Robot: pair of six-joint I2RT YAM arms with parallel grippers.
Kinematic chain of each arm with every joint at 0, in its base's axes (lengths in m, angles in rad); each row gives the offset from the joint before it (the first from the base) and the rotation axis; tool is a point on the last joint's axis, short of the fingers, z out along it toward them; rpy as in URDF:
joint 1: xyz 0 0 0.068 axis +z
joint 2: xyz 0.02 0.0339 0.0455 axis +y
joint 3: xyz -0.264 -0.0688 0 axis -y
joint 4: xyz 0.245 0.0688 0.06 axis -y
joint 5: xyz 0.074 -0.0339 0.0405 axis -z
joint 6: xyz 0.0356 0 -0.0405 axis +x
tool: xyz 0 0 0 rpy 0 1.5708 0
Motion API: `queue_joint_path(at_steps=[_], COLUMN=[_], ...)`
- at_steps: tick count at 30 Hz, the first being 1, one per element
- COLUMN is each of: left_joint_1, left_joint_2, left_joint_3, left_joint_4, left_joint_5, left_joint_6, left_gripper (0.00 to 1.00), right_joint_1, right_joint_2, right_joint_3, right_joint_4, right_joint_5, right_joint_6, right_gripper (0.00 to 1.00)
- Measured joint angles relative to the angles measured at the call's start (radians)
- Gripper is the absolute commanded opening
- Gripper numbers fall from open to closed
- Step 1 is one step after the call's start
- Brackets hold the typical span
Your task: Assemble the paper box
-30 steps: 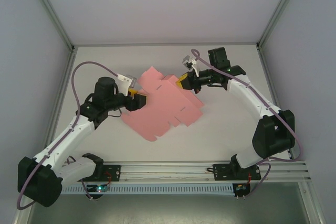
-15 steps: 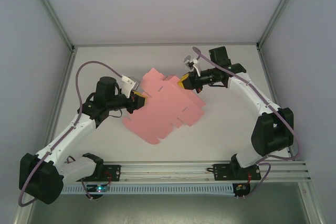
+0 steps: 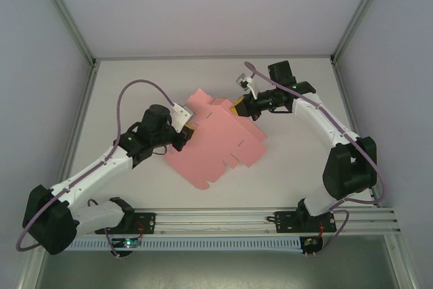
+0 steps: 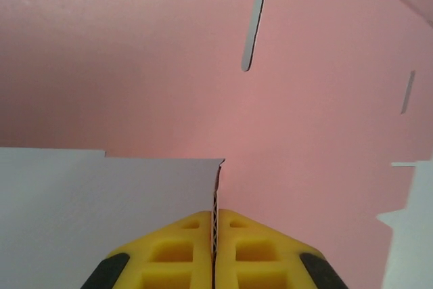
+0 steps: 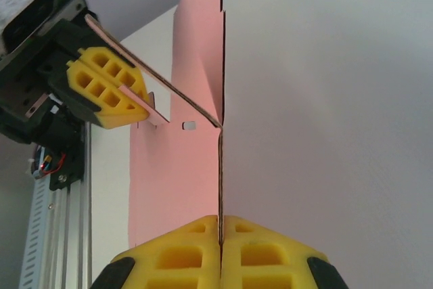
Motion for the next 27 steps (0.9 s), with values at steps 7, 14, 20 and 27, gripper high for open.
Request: queue_joint_path(at_steps=[7, 14, 20, 27], left_joint_1=[-0.144, -0.232, -0.239, -0.240], left_joint_2=[0.074, 0.269, 0.373, 0.396], left_joint_3=[0.000, 0.010, 0.024, 0.024], left_joint_4=[0.022, 0.128, 0.195, 0.214], left_joint_5=[-0.319, -0.553, -0.574, -0.565], left_joint_6=[0.002, -0.019, -0.065, -0.135], left_gripper=[0.10, 0.06, 0.06, 0.08], right_joint_1=[0.081, 0.155, 0.219, 0.283], right_joint_2=[-0.002, -0.009, -0.009, -0.017], right_joint_3=[0.000, 0.000, 0.000, 0.000], right_joint_4=[0.042, 0.060, 0.056, 0.052], right_joint_5=[0.220, 0.403, 0.531, 0.698], right_joint_6=[0.081, 0.123, 0.119, 0.079], right_gripper=[0.00, 0.00, 0.00, 0.00])
